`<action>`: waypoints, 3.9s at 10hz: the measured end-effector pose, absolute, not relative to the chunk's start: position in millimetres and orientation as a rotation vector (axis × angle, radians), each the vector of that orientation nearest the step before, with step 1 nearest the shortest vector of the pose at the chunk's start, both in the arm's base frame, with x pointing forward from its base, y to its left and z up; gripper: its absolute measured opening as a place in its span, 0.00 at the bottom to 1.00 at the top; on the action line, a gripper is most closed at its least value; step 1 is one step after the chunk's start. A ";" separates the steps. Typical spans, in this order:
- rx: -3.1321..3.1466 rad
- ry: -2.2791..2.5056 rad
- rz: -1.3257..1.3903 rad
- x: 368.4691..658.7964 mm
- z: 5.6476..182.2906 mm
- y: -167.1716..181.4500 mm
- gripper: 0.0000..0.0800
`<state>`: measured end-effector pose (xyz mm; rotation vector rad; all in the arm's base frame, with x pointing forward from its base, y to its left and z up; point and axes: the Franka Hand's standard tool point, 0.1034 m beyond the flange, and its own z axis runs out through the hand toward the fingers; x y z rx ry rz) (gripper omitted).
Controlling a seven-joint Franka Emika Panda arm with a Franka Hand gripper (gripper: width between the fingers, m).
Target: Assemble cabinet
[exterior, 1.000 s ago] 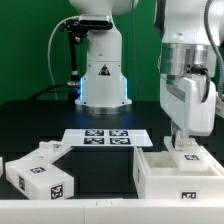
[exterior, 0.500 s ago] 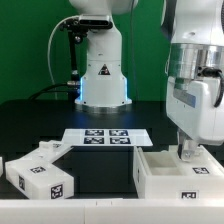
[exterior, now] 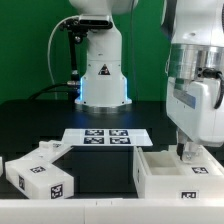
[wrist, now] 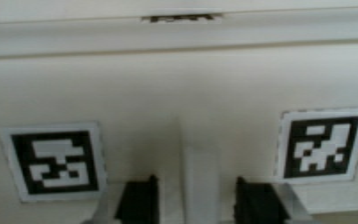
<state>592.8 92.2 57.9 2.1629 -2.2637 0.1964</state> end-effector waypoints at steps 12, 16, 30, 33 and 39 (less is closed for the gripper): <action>2.447 -2.150 0.297 536.2 104.4 20.8 1.00; 2.464 -2.119 0.288 530.2 101.5 8.6 1.00; 1.941 -2.728 0.489 497.9 112.6 -109.5 1.00; 1.942 -2.704 0.481 494.3 105.1 -113.1 1.00; 1.949 -2.793 0.543 513.9 141.5 -106.2 1.00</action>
Offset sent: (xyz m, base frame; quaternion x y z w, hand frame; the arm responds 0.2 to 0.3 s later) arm -0.0411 -0.0332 0.0628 0.0513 -0.0319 -0.0437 0.9972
